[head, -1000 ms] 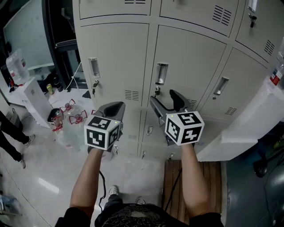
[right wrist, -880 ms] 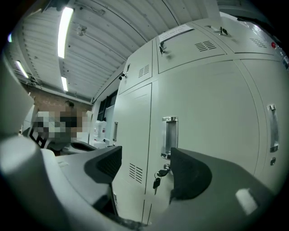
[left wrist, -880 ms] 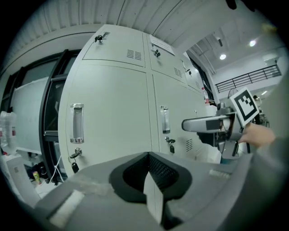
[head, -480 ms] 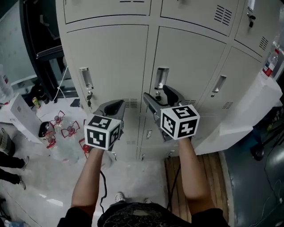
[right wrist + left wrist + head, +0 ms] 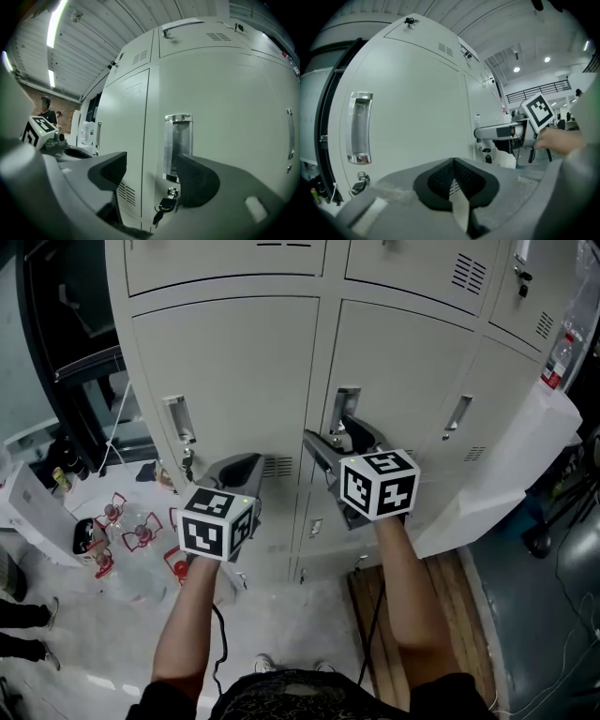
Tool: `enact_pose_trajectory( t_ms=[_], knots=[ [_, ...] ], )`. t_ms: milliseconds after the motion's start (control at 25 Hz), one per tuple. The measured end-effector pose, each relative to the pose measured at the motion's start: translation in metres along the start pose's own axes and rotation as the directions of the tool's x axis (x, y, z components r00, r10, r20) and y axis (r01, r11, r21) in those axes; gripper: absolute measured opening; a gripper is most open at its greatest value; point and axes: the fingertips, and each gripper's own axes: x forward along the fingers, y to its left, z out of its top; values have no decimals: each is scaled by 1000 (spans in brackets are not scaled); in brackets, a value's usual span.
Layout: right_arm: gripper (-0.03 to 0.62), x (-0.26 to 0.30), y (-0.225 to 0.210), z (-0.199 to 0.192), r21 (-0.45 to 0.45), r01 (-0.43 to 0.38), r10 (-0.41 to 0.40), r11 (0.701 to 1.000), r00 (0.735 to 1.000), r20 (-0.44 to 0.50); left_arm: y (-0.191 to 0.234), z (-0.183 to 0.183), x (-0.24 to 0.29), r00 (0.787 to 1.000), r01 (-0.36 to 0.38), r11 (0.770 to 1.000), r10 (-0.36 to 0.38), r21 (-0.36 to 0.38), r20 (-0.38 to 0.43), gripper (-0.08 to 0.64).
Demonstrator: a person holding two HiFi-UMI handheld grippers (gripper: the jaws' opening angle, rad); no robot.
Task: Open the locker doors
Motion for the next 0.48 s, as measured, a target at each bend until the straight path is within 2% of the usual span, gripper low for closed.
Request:
enact_pose_trajectory(
  t_ms=[480],
  knots=[
    [316,4,8,0,17,18,-18,1000,1000,9,7,2,-4,998,55,998,-55,16,16,0]
  ],
)
